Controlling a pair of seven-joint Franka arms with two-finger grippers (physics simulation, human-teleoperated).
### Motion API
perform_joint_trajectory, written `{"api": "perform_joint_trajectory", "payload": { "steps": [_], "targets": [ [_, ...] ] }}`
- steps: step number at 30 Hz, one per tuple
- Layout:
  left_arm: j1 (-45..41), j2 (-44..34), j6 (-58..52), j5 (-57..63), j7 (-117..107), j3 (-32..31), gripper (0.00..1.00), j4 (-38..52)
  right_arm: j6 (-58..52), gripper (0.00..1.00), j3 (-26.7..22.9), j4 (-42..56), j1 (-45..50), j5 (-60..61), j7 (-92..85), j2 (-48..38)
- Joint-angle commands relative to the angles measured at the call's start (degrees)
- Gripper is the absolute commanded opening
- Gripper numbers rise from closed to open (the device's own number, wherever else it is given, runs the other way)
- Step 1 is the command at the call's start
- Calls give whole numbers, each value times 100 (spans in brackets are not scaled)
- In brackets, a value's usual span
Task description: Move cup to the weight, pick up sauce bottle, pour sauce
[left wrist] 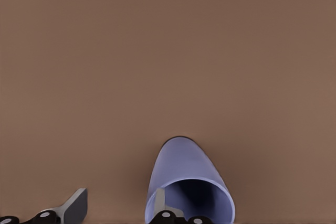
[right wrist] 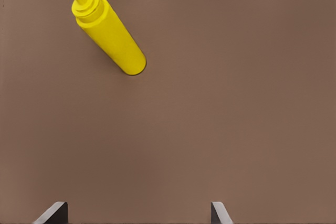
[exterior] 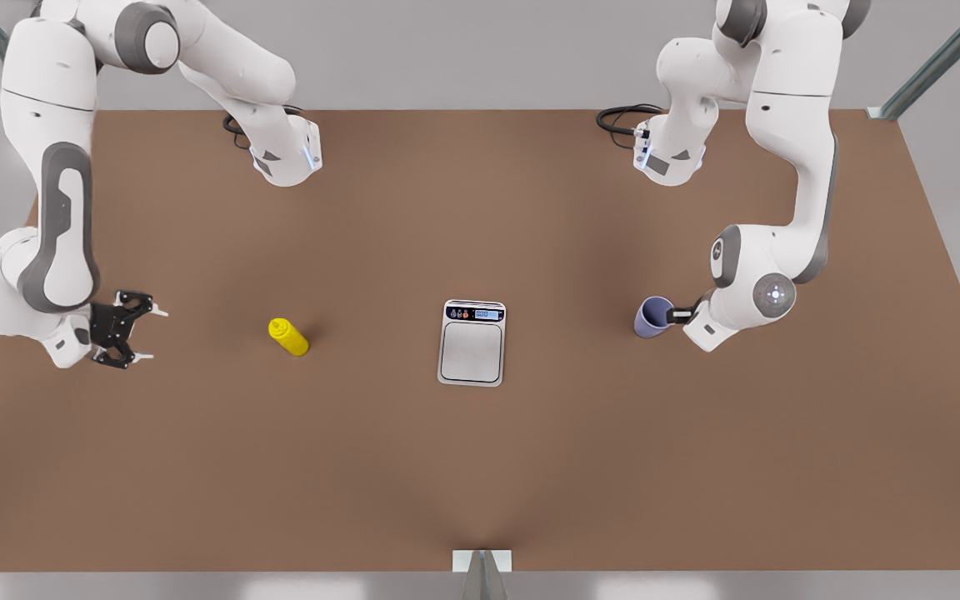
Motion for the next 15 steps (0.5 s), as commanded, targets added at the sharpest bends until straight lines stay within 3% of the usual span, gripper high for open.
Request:
{"api": "perform_joint_trajectory", "payload": {
  "steps": [1, 6, 7, 8, 12, 15],
  "targets": [
    [-6, -1, -2, -3, -24, -4, 71, 0, -13, 100, 0, -1, -25, 42, -39, 30],
    [-156, 139, 156, -3, -94, -4, 67, -79, 57, 100, 0, 8, -192, 632, -892, 725],
    [-147, 166, 156, -47, -103, -4, 52, -79, 83, 100, 0, 17, -184, 632, -892, 760],
    [-156, 209, 165, -205, -103, -4, 47, -79, 83, 100, 0, 26, -184, 649, -919, 804],
    [-165, 306, 165, -205, -103, 5, 43, -62, -804, 100, 26, 17, -87, 1572, -2219, 1173],
    [-165, 297, 165, -205, -112, 5, 46, -44, -1077, 100, 123, 8, -26, 1686, -2835, 1472]
  ]
}}
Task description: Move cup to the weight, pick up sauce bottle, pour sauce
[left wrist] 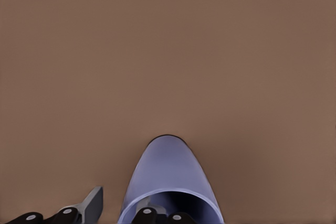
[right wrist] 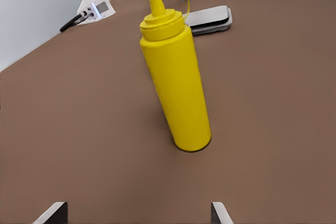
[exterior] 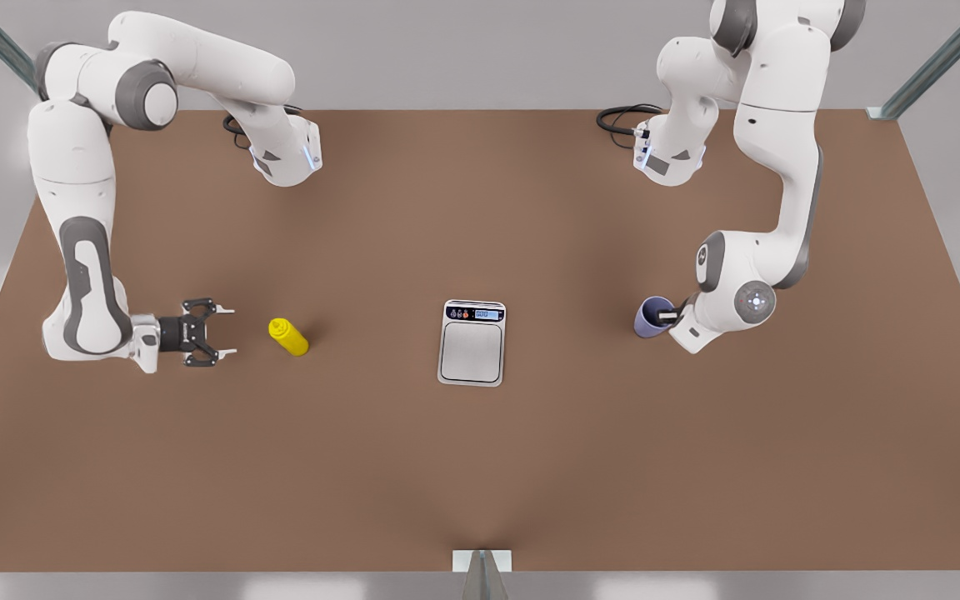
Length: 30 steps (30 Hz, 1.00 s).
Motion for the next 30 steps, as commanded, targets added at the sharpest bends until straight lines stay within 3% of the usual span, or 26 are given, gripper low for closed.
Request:
{"api": "perform_joint_trajectory", "payload": {
  "steps": [1, 6, 11, 19, 22, 24, 30],
  "targets": [
    [2, 9, 2, -15, 0, 0, 46, 0, -1, 100, 27, 0, -6, 45, -48, 36],
    [-68, 124, 38, -32, 0, -9, 49, 62, 61, 100, 185, 26, -6, 221, -495, 239],
    [-68, 185, 90, -32, 0, -9, 42, 71, 17, 100, 422, 53, 37, 467, -962, 344],
    [-77, 168, -85, -32, 0, -9, 42, 159, 70, 100, 440, 114, 231, 713, -918, 406],
    [-77, 203, -42, -32, 0, -9, 39, 159, 70, 100, 440, 141, 231, 713, -918, 441],
    [-77, 220, -33, -32, -9, -9, 30, 159, 70, 100, 440, 141, 231, 713, -918, 441],
    [-77, 176, -85, -32, -97, -17, 25, 159, 70, 100, 440, 176, 231, 713, -918, 458]
  ]
}}
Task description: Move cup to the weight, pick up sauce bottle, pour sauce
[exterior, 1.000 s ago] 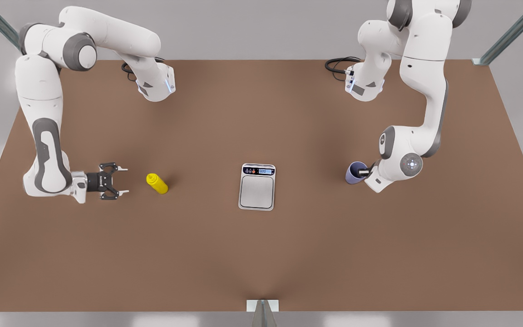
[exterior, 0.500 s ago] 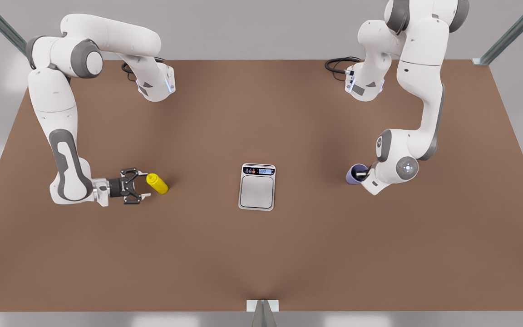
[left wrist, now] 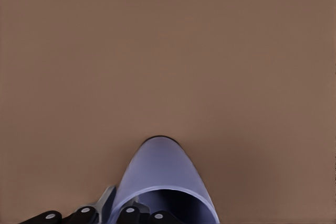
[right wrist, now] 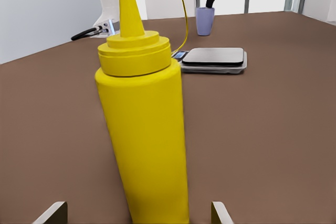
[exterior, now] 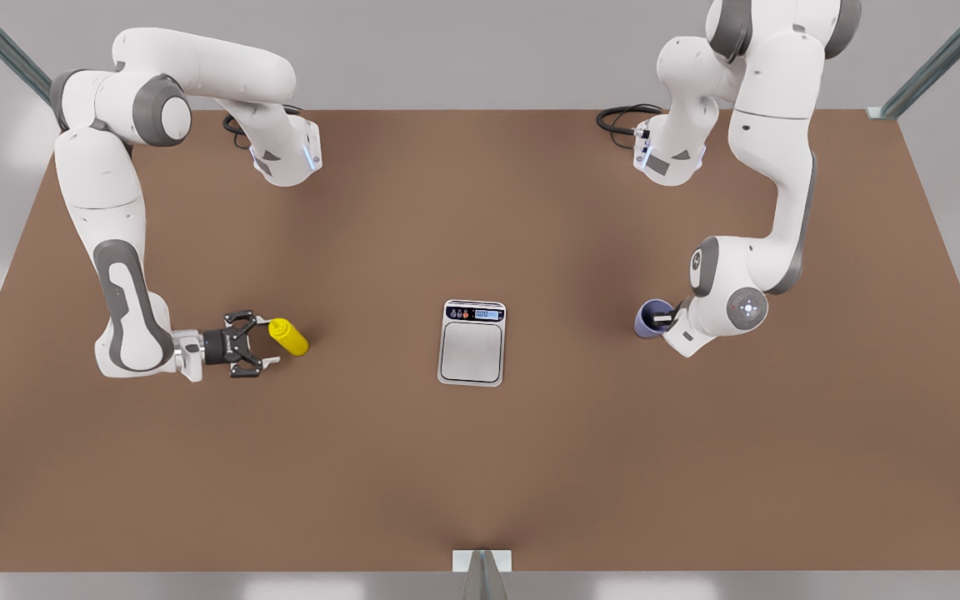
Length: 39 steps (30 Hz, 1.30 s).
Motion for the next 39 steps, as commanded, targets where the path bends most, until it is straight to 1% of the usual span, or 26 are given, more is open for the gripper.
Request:
{"api": "perform_joint_trajectory", "payload": {
  "steps": [1, 15, 18, 23, 28, 31, 33, 37, 38, 39],
  "targets": [
    [0, 10, 10, 2, 0, 0, 25, 0, 0, 100, 0, 0, 1, 0, 0, 1],
    [0, 37, -16, -77, -26, -8, 25, 176, -9, 100, 0, 18, 168, 141, -26, 54],
    [-88, 37, -16, -270, -79, -35, 25, 237, -26, 100, 9, 36, 177, 158, -26, 62],
    [-175, 124, -95, -701, -360, -210, 25, 501, -18, 100, 9, 36, 248, 246, -26, 97],
    [-957, 555, -95, -1220, -1468, -210, 25, 1195, -35, 100, 0, 62, 406, 325, -26, 133],
    [-993, 625, -95, -1334, -1661, -219, 25, 1380, -62, 100, 9, 36, 423, 351, -35, 133],
    [-993, 661, -95, -1422, -1863, -377, 25, 1538, -70, 100, 18, 27, 423, 352, -53, 133],
    [-1239, 801, -95, -1422, -2391, -421, 25, 1828, -62, 100, 70, 36, 459, 360, -290, 133],
    [-1300, 810, -86, -1422, -2470, -439, 25, 1872, -62, 72, 70, 36, 459, 369, -299, 133],
    [-1353, 880, -60, -1422, -2575, -456, 25, 1977, -62, 59, 70, 36, 459, 369, -290, 133]
  ]
}}
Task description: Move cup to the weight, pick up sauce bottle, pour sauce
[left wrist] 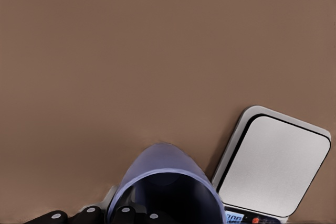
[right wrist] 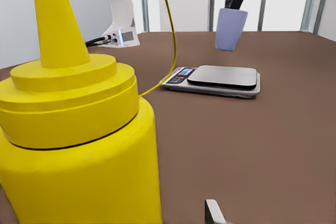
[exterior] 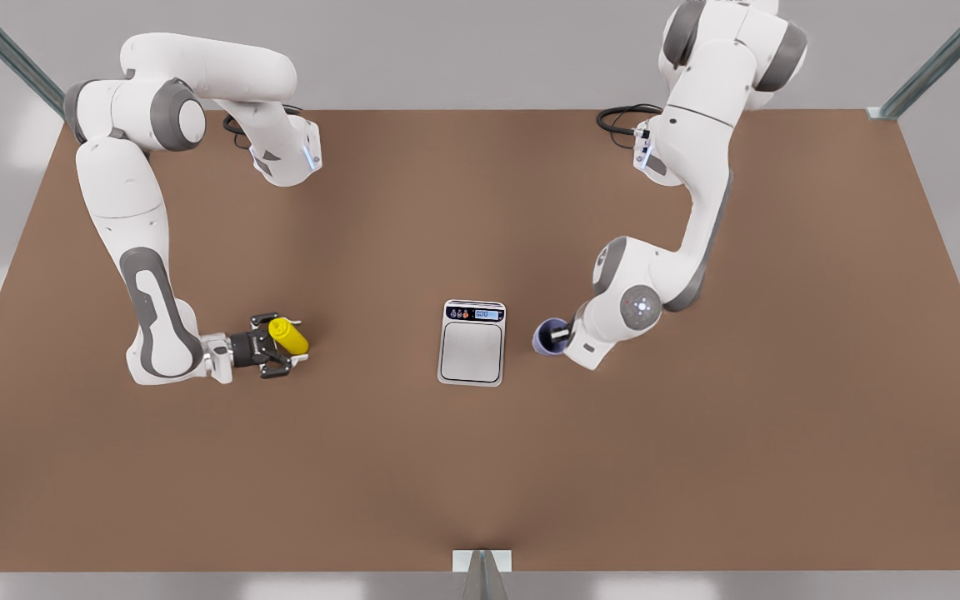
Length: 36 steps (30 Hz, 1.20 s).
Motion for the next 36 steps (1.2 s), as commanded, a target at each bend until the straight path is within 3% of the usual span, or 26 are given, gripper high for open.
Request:
{"api": "perform_joint_trajectory", "payload": {
  "steps": [1, 11, 23, 28, 34, 36],
  "targets": [
    [-57, 35, -2, -228, -62, -2, 25, 41, 0, 57, 3, 0, 1, 0, 3, 0],
    [-734, 536, -19, -228, -1564, -64, 25, 973, 0, 54, -5, 0, -34, -26, 21, 0],
    [-1235, 1767, 51, -158, -2962, -161, 27, 2617, -650, 54, -58, 334, -219, -26, 785, -158],
    [-1227, 1732, -10, -149, -2883, -134, 57, 2634, -633, 54, -295, 554, -131, -193, 2868, -765],
    [-1227, 1696, -19, -140, -2910, -108, 59, 2652, -563, 54, -234, 1704, -17, -1335, 4792, -923],
    [-1227, 1679, -81, -149, -2927, -99, 59, 2722, -492, 54, -243, 2109, 317, -2486, 6084, -1231]
  ]
}}
